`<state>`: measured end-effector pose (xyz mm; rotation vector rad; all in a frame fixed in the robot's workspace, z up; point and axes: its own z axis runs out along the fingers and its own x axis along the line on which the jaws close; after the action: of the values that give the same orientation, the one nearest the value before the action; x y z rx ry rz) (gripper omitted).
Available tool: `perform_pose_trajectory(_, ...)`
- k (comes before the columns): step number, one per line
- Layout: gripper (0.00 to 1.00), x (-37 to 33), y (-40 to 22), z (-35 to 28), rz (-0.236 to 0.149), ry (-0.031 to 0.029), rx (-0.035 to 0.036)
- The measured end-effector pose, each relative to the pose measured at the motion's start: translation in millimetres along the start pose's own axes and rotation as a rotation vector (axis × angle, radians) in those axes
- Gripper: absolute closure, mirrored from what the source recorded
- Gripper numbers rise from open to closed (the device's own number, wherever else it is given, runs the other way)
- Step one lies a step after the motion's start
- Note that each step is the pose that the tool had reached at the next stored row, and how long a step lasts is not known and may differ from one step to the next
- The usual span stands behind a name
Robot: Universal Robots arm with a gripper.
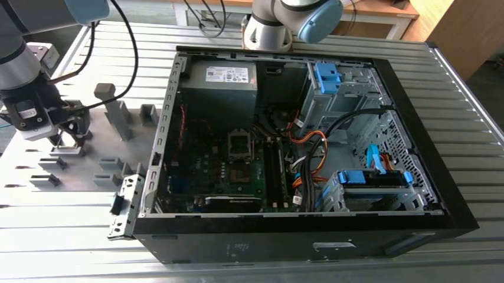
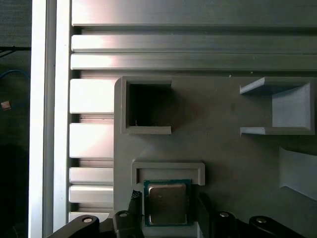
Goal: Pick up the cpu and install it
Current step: 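Pick up the cpu and move it towards the insertion slot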
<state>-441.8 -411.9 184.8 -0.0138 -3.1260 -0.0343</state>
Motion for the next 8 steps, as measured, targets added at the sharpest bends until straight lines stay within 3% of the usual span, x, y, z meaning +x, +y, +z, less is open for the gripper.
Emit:
perform_pose_trajectory(1,0.41,0.0,0.0,0.0,0.000,0.0000,0.0000)
perform_pose_trajectory(2,0.48,0.0,0.0,0.0,0.000,0.0000,0.0000)
perform_pose_trajectory(8,0.48,0.0,0.0,0.0,0.000,0.0001,0.0001)
